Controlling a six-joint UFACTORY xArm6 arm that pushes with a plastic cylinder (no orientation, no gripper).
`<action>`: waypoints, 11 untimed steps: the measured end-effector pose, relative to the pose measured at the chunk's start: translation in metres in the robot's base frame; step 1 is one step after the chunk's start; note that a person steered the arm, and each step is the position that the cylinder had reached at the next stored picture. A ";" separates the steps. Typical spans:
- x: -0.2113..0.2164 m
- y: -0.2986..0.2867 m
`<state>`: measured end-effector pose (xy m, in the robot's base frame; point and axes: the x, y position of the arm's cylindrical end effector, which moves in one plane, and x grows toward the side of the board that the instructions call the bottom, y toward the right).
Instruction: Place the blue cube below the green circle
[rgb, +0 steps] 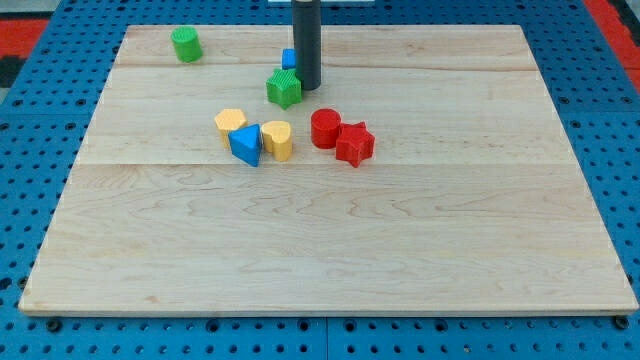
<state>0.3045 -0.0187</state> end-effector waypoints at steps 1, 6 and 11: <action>-0.001 0.027; -0.013 -0.093; 0.000 0.033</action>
